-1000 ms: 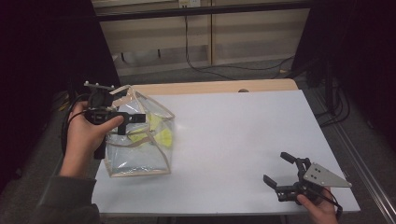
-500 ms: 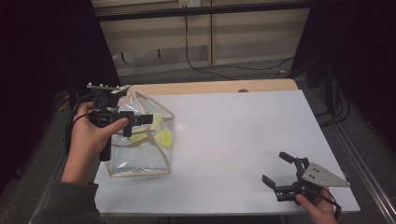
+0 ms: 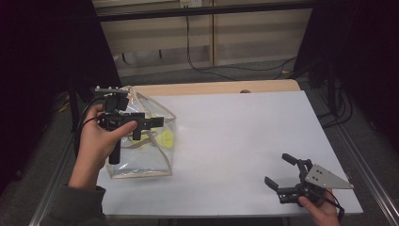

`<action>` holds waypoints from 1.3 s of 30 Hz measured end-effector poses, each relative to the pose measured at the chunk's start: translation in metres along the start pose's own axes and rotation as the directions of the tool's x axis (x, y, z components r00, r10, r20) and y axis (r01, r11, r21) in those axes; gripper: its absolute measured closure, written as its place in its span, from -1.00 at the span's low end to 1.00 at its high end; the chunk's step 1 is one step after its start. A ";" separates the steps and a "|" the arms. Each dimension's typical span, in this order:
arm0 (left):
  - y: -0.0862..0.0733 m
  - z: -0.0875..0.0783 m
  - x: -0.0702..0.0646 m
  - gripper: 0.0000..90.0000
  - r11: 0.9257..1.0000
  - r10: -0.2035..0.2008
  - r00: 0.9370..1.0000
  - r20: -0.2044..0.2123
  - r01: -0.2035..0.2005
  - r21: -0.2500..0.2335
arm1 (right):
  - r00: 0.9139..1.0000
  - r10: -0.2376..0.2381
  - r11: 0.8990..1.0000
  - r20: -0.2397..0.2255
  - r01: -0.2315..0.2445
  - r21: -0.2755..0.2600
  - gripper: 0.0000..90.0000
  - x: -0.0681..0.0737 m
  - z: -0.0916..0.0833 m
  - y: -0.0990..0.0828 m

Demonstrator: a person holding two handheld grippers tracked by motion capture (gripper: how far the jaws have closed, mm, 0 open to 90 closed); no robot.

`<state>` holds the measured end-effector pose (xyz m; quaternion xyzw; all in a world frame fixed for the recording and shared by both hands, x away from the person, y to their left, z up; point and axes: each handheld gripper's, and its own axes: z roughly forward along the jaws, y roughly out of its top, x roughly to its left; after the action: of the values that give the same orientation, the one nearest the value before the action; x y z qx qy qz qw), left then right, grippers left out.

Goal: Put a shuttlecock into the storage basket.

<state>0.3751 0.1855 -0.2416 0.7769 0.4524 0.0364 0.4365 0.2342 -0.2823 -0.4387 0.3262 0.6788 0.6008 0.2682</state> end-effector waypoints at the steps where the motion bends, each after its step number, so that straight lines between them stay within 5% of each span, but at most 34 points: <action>1: 0.000 0.000 -0.001 -0.62 1.000 0.005 1.000 0.008 -0.005 -0.003 | 1.000 -0.004 1.000 0.002 0.004 0.001 -0.94 0.000 0.000 0.000; 24: -0.005 0.019 -0.033 -0.64 0.997 0.074 0.990 0.123 -0.070 -0.039 | 1.000 -0.002 1.000 0.004 0.002 -0.001 -0.94 -0.001 -0.001 0.000; 39: -0.020 0.033 -0.041 -0.66 0.996 0.094 0.980 0.176 -0.091 -0.022 | 1.000 0.000 1.000 0.005 0.000 0.002 -0.94 0.000 -0.002 -0.001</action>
<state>0.3519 0.1381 -0.2620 0.7941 0.3751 -0.0091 0.4782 0.2328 -0.2838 -0.4391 0.3280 0.6788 0.5992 0.2694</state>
